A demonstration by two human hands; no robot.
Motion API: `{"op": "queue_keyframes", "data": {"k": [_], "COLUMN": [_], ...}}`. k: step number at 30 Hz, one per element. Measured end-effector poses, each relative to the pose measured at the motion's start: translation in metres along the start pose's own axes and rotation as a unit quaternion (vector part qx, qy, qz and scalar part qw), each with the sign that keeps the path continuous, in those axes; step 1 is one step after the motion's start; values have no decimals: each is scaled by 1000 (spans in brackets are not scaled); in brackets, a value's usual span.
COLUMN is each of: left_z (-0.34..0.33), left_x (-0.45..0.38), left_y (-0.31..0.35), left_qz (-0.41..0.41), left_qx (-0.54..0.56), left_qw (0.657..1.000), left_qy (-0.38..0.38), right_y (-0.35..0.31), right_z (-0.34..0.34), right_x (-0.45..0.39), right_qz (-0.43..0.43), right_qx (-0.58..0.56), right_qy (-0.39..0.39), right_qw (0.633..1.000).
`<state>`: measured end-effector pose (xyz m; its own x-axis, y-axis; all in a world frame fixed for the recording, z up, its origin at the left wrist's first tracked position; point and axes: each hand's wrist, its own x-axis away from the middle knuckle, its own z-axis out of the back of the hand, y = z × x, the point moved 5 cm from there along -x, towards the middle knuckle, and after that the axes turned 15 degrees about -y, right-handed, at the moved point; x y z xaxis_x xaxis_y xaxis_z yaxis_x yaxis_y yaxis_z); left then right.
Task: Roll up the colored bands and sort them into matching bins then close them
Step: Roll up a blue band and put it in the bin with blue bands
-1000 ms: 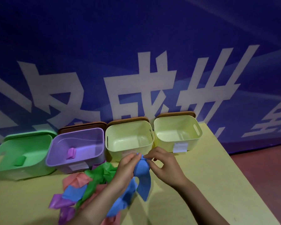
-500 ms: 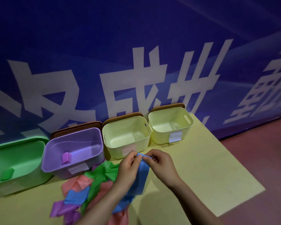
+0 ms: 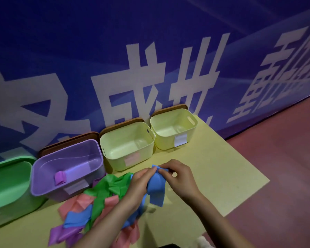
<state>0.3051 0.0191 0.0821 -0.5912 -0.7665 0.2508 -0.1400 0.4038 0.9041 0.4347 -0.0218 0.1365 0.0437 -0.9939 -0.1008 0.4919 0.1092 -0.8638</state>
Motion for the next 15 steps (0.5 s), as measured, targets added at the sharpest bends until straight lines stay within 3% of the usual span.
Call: {"op": "queue_keyframes", "data": {"k": [5, 10, 15], "left_z": [-7, -10, -4], "left_x": [2, 0, -8], "left_y": [-6, -8, -2], "left_qz": [14, -11, -42], "left_qx": [27, 2, -20], "left_qw": [1000, 1000, 996], "left_qy": [-1, 4, 82], "right_y": [-2, 8, 17], "right_z": [7, 13, 10], "right_x": [3, -5, -25], "right_qz": [38, 45, 14], "right_qx": [65, 45, -18], "right_qy": [-52, -97, -150], "right_qw": [996, 993, 988]}}
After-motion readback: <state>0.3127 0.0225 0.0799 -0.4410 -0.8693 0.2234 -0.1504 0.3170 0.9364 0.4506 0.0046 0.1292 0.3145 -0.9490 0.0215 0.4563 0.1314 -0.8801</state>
